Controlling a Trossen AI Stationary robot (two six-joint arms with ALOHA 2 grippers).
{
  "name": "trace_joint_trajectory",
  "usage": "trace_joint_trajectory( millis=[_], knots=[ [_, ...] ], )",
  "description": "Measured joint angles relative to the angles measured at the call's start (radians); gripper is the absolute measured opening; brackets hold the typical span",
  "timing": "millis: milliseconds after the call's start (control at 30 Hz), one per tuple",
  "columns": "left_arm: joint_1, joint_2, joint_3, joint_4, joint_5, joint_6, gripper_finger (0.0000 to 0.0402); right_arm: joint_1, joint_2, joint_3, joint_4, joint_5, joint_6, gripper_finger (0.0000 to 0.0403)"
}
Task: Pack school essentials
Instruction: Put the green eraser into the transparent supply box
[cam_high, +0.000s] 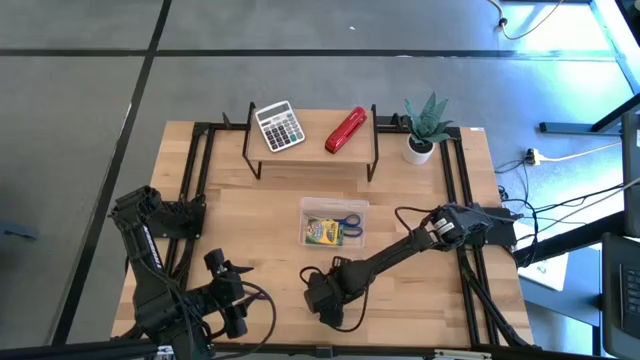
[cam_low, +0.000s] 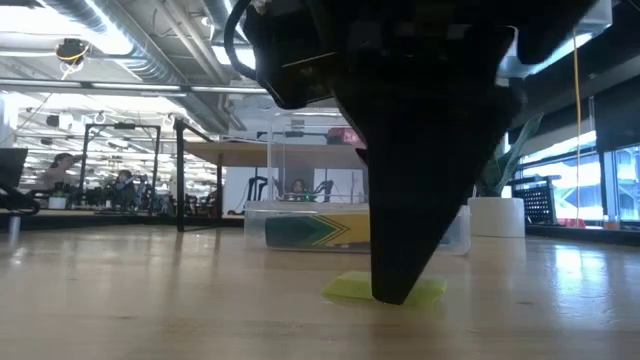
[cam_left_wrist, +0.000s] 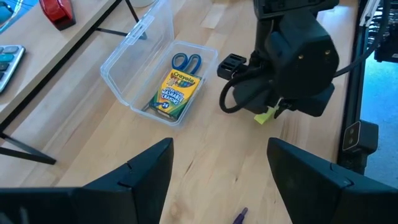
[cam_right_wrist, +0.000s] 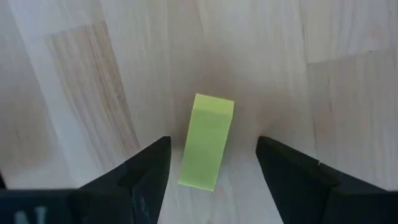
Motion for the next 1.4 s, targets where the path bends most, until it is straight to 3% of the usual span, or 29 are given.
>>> trace_joint_trajectory(
  millis=[267, 600, 1000, 1400],
  knots=[
    [0.000, 0.000, 0.000, 0.000, 0.000, 0.000, 0.0254, 0.021, 0.001, -0.001, -0.001, 0.067, -0.038, 0.0244],
    [0.000, 0.000, 0.000, 0.000, 0.000, 0.000, 0.0253, 0.024, 0.002, -0.002, -0.001, 0.069, -0.047, 0.0240],
    [0.000, 0.000, 0.000, 0.001, 0.000, 0.000, 0.0253, 0.023, 0.001, -0.003, 0.014, 0.072, -0.051, 0.0165],
    [0.000, 0.000, 0.000, 0.001, 0.000, 0.000, 0.0253, 0.023, 0.002, -0.003, 0.023, 0.072, -0.052, 0.0134]
  ],
)
